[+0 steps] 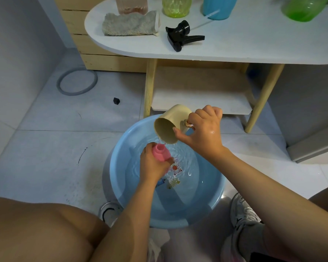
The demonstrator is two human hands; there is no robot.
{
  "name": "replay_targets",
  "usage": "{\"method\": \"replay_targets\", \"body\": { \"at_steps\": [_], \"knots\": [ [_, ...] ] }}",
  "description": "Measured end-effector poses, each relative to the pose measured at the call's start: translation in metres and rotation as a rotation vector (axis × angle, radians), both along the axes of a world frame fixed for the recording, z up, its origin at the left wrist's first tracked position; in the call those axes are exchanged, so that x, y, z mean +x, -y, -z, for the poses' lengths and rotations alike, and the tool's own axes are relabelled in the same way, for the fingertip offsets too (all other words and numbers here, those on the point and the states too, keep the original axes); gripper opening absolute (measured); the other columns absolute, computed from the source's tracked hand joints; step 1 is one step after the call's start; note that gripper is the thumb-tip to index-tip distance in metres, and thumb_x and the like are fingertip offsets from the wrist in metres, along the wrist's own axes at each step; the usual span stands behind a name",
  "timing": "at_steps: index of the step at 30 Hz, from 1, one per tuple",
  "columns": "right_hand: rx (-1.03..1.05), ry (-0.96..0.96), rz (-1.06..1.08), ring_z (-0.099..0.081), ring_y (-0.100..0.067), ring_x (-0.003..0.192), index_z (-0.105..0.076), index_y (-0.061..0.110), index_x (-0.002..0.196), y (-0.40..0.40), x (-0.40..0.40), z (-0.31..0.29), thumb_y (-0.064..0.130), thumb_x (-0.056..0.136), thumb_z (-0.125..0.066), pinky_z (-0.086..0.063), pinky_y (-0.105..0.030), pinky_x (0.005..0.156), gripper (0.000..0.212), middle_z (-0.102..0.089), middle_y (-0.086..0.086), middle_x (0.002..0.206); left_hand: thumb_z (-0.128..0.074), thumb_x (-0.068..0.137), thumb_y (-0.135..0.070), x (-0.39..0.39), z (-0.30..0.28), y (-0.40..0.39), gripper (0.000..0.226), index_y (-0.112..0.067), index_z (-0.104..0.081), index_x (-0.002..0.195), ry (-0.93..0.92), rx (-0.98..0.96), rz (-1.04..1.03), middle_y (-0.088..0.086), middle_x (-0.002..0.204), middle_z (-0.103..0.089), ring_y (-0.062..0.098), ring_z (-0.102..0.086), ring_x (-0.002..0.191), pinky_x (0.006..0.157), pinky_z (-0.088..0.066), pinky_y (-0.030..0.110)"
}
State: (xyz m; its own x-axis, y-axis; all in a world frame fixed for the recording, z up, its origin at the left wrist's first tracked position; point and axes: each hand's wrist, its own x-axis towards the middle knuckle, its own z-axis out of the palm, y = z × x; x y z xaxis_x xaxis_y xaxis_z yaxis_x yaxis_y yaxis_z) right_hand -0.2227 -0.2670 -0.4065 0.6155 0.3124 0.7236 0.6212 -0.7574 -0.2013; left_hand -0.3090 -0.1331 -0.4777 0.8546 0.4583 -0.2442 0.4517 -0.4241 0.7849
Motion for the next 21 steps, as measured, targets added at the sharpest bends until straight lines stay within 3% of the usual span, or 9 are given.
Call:
{"method": "replay_targets", "body": {
  "at_steps": [10,21],
  "knots": [
    [-0.021,0.081,-0.039,-0.045,-0.025,0.061,-0.052,0.010,0.057,-0.0006,0.0016,0.0003,0.048,0.070,-0.068,-0.025,-0.032,0.073,0.043,-0.048,-0.001,0.055,-0.082,0.067,-0.029,-0.0007,-0.0022,-0.0007,0.063,-0.021,-0.047,0.119,0.004,0.001,0.008,-0.008,0.109,-0.047,0.009,-0.045,0.095,0.078,-0.039,0.023],
    [-0.006,0.124,-0.047,-0.037,-0.019,0.067,-0.051,0.011,0.058,-0.0011,0.0035,-0.0002,0.048,0.071,-0.069,-0.026,-0.032,0.073,0.043,-0.047,-0.001,0.056,-0.083,0.067,-0.028,-0.0010,-0.0014,-0.0002,0.063,-0.021,-0.048,0.119,0.009,-0.023,0.005,-0.005,0.113,-0.052,0.012,-0.049,0.098,0.080,-0.041,0.023]
  ]
}}
